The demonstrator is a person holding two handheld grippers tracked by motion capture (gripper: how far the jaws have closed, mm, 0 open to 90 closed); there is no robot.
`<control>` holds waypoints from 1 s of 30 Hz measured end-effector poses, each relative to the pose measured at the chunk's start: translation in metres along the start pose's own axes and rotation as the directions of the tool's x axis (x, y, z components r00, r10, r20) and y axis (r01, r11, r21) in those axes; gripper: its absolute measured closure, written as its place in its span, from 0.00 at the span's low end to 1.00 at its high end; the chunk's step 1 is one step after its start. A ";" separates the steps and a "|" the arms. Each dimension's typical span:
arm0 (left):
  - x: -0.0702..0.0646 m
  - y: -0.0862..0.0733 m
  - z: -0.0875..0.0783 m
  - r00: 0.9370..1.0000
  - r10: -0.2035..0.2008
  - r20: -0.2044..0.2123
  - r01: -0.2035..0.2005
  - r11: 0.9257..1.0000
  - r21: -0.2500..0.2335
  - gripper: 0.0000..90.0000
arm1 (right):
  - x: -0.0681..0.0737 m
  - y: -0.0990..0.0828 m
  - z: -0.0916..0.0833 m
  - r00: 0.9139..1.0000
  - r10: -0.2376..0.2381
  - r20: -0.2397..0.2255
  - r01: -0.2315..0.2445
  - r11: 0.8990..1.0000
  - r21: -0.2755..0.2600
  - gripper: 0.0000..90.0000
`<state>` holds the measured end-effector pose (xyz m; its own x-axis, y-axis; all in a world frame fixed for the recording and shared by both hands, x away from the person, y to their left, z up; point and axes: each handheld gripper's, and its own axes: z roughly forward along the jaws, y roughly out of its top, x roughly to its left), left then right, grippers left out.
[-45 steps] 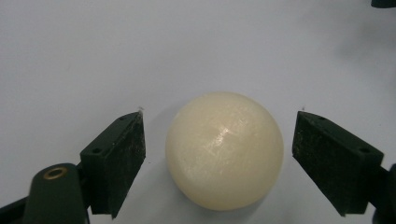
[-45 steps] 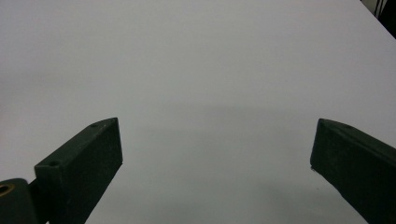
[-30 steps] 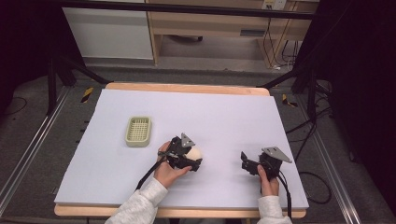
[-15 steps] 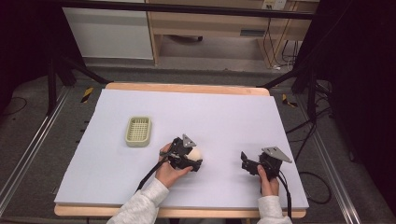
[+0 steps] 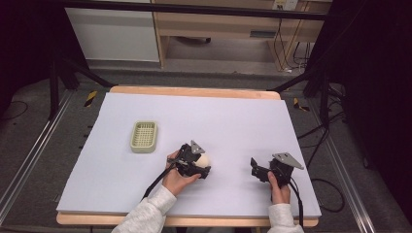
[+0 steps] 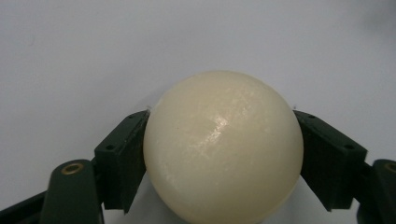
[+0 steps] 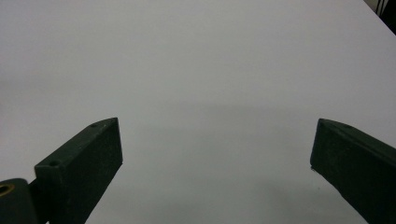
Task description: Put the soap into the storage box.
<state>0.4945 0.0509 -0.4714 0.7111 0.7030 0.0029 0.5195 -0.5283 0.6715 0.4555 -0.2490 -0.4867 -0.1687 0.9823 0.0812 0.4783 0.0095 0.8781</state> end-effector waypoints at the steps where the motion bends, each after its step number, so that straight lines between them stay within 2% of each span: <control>1: 0.000 0.000 0.000 1.000 -0.002 0.002 0.002 1.000 0.000 0.26 | 0.000 0.000 0.000 1.000 0.000 -0.001 0.000 1.000 0.000 0.03; 20: 0.000 0.000 -0.001 1.000 -0.005 0.004 0.005 1.000 0.001 0.27 | 0.000 0.000 0.000 1.000 0.001 -0.004 -0.001 1.000 0.003 0.03; 30: 0.004 0.000 -0.012 1.000 -0.004 0.013 0.004 1.000 -0.012 0.27 | 0.000 0.000 0.000 1.000 0.000 -0.002 0.000 1.000 0.003 0.03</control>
<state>0.4918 0.0599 -0.4622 0.7150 0.6991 -0.0091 0.5169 -0.5198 0.6802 0.4558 -0.2490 -0.4867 -0.1708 0.9819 0.0823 0.4807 0.0101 0.8768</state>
